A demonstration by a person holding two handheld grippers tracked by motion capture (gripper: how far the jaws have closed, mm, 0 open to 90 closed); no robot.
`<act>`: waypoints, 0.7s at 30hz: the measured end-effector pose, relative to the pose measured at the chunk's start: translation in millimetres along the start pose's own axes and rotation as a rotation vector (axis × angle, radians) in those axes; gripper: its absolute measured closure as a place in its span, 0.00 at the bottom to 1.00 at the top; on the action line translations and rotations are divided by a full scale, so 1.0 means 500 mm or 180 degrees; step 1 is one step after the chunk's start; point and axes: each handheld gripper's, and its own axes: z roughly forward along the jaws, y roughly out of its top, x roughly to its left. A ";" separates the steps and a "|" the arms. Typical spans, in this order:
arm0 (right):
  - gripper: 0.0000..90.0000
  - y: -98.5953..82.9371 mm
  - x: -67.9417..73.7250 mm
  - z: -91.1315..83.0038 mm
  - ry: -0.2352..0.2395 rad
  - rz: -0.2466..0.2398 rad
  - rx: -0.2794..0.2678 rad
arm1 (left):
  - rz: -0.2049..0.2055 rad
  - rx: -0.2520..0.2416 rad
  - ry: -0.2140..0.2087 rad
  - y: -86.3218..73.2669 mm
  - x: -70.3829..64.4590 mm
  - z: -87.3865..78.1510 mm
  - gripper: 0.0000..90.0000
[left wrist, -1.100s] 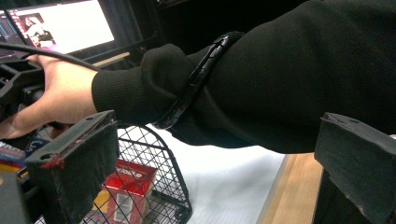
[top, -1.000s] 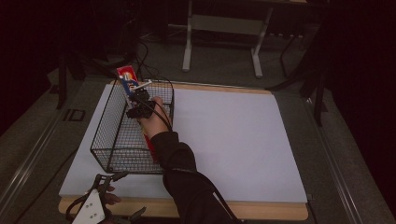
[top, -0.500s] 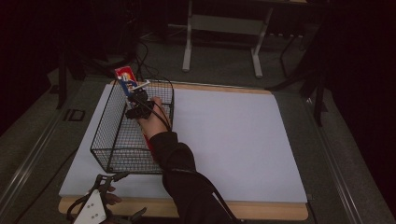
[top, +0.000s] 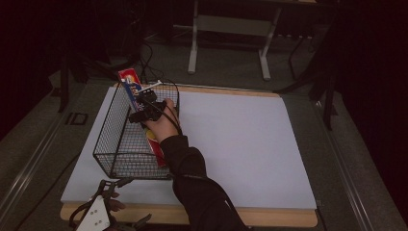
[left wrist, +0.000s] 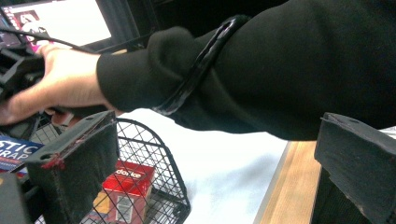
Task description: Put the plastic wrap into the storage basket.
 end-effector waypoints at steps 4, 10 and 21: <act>0.12 -0.001 -0.007 -0.024 0.0095 -0.0078 -0.0033 | -0.0003 0.0008 0.0002 -0.001 0.000 0.001 0.01; 0.12 -0.001 -0.026 -0.086 0.0181 -0.0132 -0.0180 | 0.0005 0.0035 0.0005 -0.002 -0.002 0.004 0.01; 0.15 -0.030 -0.077 -0.189 0.0114 -0.0181 -0.0390 | 0.0006 0.0055 0.0020 -0.003 -0.004 0.006 0.01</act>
